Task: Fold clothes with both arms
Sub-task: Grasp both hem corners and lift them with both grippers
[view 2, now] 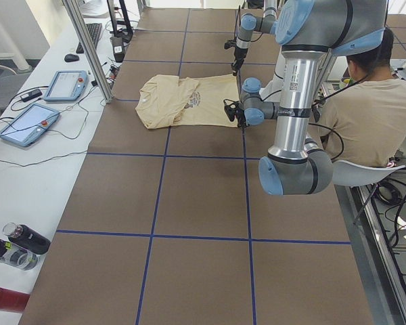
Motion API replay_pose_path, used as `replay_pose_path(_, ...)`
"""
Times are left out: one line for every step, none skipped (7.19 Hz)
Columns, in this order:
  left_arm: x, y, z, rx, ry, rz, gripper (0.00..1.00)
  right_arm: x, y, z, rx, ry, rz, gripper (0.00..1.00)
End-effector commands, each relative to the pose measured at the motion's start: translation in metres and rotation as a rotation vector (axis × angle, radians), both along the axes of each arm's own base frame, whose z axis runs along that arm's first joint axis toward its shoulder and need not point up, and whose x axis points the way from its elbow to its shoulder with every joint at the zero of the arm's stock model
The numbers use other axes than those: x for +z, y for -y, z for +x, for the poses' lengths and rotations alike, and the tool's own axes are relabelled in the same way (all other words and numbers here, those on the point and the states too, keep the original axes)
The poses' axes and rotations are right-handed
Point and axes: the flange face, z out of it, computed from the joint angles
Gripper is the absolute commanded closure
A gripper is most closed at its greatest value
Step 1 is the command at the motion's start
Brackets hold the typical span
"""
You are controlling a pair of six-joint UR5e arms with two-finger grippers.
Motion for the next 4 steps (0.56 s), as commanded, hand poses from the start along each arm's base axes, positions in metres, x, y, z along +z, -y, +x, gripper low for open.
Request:
replay_pose_path(-0.033,-0.001,-0.031,-0.003,-0.048,0.006,1.0,-0.012,-0.002,0.009,0.0,0.027,0.002,1.0)
replay_pose_path(-0.053,-0.008,-0.053,0.017,-0.041,-0.012,1.0,-0.024,-0.004,0.016,0.0,0.054,-0.025,1.0)
replay_pose_path(-0.071,-0.013,-0.071,0.028,-0.031,-0.029,1.0,-0.039,-0.009,0.027,0.003,0.093,-0.06,1.0)
replay_pose_path(-0.086,-0.017,-0.091,0.024,-0.04,-0.033,1.0,-0.049,-0.017,0.047,-0.032,0.125,-0.094,1.0)
